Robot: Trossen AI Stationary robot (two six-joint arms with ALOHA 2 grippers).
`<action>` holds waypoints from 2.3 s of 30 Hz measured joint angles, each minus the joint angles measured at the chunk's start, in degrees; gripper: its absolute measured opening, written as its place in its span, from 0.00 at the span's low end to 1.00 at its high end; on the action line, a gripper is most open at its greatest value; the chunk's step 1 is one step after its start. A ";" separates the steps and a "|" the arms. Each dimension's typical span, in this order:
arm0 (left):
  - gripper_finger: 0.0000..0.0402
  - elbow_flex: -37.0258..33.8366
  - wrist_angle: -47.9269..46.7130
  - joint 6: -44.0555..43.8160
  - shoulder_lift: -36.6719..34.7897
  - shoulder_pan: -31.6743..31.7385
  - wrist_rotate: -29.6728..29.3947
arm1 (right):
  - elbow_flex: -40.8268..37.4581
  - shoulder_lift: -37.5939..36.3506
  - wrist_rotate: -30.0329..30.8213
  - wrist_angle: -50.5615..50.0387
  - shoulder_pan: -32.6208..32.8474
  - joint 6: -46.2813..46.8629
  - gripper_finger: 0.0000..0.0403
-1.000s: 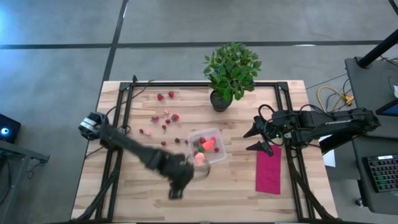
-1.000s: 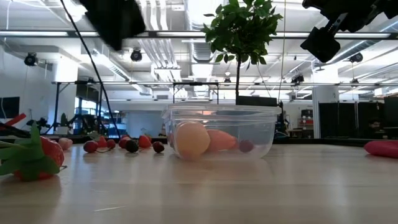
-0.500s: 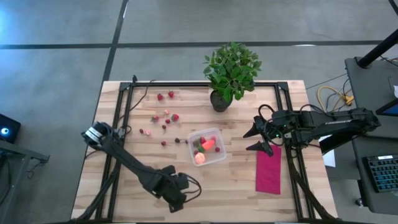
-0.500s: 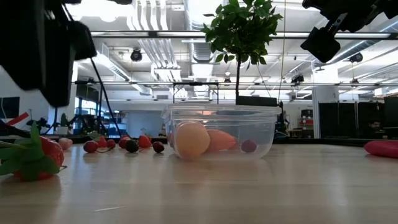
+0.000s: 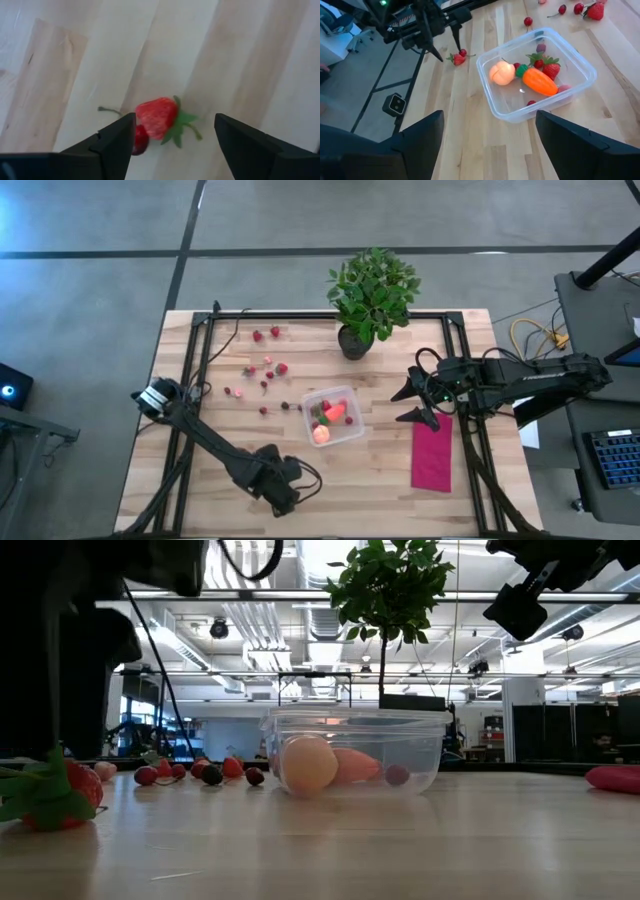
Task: Pick and placing Produce into tupperware
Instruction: Put the red strawberry into the transparent bin
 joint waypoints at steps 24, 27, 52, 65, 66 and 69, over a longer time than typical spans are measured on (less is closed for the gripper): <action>0.64 -5.56 3.96 1.50 0.00 0.43 -3.20 | 0.00 0.01 -0.02 0.00 -0.01 0.00 0.78; 0.60 -5.56 3.95 1.50 0.00 0.52 -3.30 | 0.00 0.01 0.00 0.00 0.00 0.00 0.77; 0.28 1.74 3.87 13.42 -0.32 6.56 -4.56 | 0.00 0.01 -0.01 0.00 0.00 0.00 0.77; 0.29 11.14 8.56 38.64 -0.44 25.69 -6.36 | 0.00 0.01 0.00 0.02 -0.02 0.00 0.76; 0.30 11.04 8.22 37.99 0.14 26.82 -4.95 | 0.00 -0.01 -0.02 0.00 -0.02 0.00 0.76; 0.36 10.95 7.51 37.41 1.39 28.83 -2.17 | 0.00 0.01 -0.01 0.00 0.00 0.00 0.77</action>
